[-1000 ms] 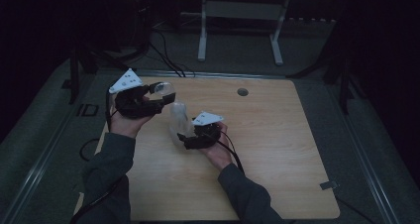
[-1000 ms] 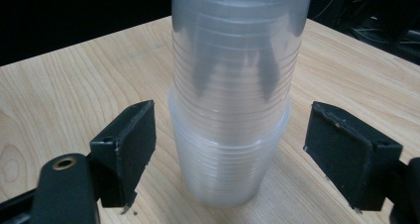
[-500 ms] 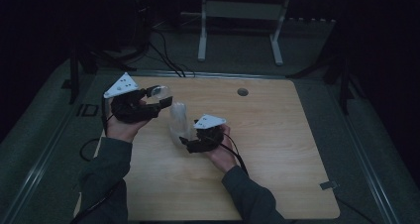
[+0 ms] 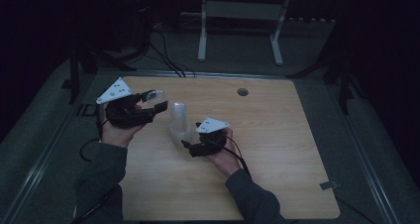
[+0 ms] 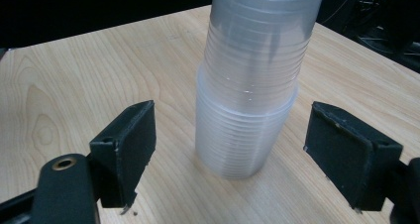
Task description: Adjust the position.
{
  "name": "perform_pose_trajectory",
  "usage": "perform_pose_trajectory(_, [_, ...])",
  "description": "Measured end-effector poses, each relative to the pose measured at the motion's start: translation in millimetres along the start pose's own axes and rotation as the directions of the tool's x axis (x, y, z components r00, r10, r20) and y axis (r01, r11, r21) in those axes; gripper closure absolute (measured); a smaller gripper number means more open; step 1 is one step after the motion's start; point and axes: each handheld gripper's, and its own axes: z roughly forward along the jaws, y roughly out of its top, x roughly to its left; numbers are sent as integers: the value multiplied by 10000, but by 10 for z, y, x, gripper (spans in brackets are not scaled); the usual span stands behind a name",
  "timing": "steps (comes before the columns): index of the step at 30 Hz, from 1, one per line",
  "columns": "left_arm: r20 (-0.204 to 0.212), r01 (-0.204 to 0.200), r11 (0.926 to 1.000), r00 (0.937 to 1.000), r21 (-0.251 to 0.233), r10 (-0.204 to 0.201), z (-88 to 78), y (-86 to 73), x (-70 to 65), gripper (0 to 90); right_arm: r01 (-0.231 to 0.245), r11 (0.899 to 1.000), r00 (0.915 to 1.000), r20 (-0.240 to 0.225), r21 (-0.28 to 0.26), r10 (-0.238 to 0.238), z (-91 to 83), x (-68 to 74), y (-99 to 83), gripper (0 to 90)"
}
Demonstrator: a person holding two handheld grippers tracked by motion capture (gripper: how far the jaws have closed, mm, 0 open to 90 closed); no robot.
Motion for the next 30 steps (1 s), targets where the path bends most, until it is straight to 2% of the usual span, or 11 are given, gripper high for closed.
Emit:
perform_pose_trajectory(9, [51, 189, 9998, 9998, -82, -189, -40, -61, 3, 415, -125, 9997, 9997, -228, -227, 119, -60, 13, -16, 195])
perform_pose_trajectory(10, [35, 197, 9998, 9998, -4, -197, -48, -75, 5, 415, -118, 9993, 9996, -242, -363, 109, -79, 18, -22, 222])
perform_pose_trajectory(14, [10, 260, 9997, 9997, 45, -260, -78, -102, 16, 415, -136, 9979, 9994, -333, -638, 115, -114, 21, -20, 226])
perform_pose_trajectory(18, [-15, 370, 9993, 9993, 19, -370, -120, -146, 37, 415, -197, 9974, 9989, -434, -696, 167, -126, 16, -12, 226])
perform_pose_trajectory(30, [98, 600, 9982, 9982, -92, -599, -154, -289, 74, 415, -675, 9935, 9919, -1139, -916, 569, -158, -14, 24, 226])
